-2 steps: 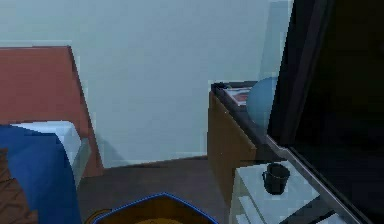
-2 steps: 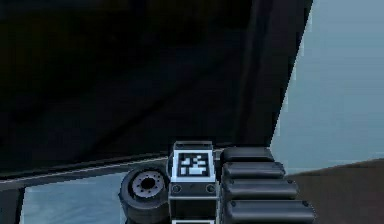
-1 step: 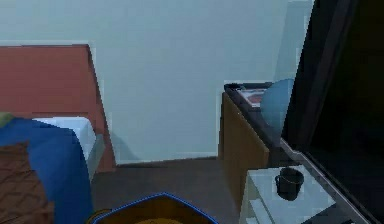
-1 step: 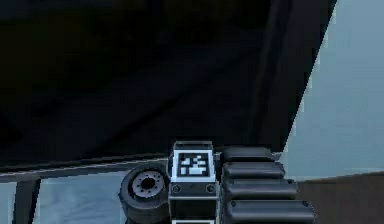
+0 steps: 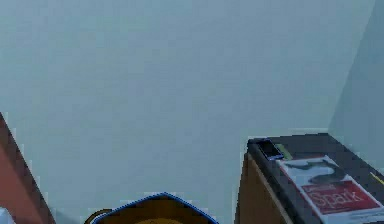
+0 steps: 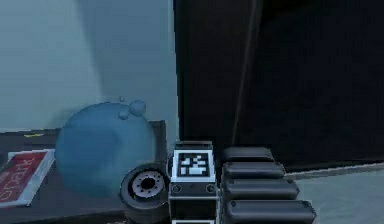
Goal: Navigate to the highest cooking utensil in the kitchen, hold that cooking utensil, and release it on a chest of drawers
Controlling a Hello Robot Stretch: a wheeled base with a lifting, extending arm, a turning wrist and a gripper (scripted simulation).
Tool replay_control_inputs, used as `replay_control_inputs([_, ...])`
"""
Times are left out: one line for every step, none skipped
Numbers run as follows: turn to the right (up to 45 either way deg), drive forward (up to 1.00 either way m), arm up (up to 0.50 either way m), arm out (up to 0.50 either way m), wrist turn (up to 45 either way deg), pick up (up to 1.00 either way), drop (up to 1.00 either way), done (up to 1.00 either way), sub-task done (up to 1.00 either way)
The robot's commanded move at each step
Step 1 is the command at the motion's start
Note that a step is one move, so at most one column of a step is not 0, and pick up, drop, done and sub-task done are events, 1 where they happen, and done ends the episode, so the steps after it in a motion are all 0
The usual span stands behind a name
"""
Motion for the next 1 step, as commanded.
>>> replay_control_inputs([9.0, 0.00, 0.00, 0.00, 0.0, 0.00, 0.00, 0.00, 0.00])
